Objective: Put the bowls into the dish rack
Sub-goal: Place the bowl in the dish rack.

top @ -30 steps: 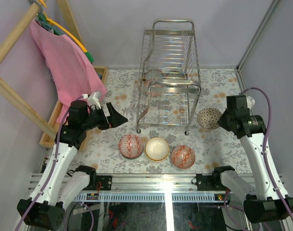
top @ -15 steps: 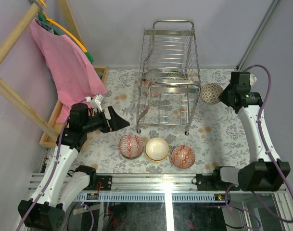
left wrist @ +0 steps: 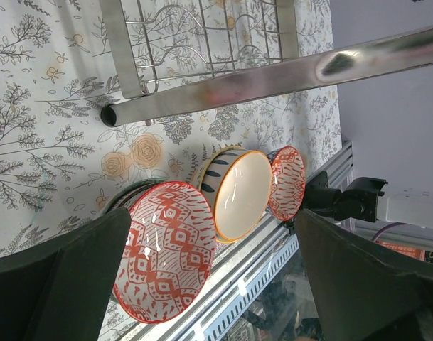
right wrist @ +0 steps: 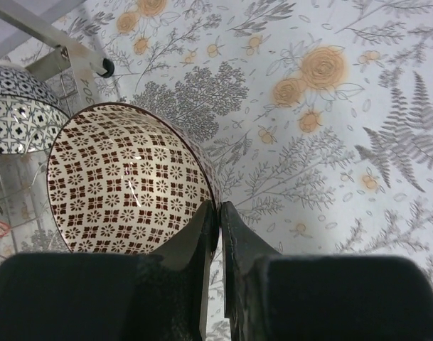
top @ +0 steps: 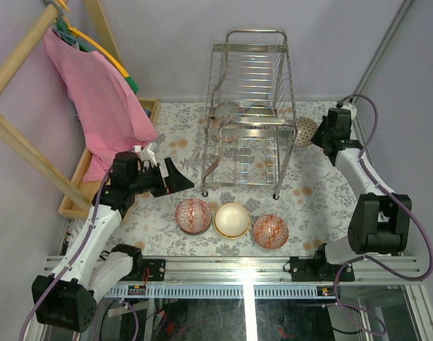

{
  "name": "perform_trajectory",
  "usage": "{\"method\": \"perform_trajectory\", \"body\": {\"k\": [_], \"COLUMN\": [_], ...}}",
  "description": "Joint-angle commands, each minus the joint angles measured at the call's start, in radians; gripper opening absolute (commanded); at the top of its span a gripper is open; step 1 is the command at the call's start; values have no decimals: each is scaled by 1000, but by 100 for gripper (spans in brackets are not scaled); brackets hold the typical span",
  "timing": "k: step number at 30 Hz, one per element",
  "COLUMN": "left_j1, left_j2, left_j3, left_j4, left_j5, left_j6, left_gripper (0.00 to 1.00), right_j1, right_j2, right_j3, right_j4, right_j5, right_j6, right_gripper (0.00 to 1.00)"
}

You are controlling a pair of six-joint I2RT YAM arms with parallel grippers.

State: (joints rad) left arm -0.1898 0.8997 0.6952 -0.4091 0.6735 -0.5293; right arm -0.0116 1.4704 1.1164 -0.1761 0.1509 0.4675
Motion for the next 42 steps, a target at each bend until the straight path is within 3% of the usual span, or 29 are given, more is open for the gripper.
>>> {"method": "perform_trajectory", "body": {"k": [1,16,25,29,32,42], "left_j1": [-4,-7,-11,-13,-16,-32], "left_j2": [2,3,23,36,51,112], "left_j3": [-15,24,31,32,34,38], "left_j4": [63,104,108,121,133,163], "left_j5": [21,2,-22,-28,-32,-50], "left_j6": [7,-38,-35,-40,-43,-40], "left_gripper": [100,100,100,100,100,100], "right_j1": [-6,15,108,137,165,186], "right_j2": [17,67,137,185,245,369], "right_j3": [-65,-279,-321,-295,-329,-338], "right_j4": [403,978,1268,1303,1448,1665], "right_j5": [-76,-201,-216,-223,-219,-279], "right_j6": [-62,-104,-294,-360,-457,-612], "right_gripper": [0,0,0,0,2,0]}}
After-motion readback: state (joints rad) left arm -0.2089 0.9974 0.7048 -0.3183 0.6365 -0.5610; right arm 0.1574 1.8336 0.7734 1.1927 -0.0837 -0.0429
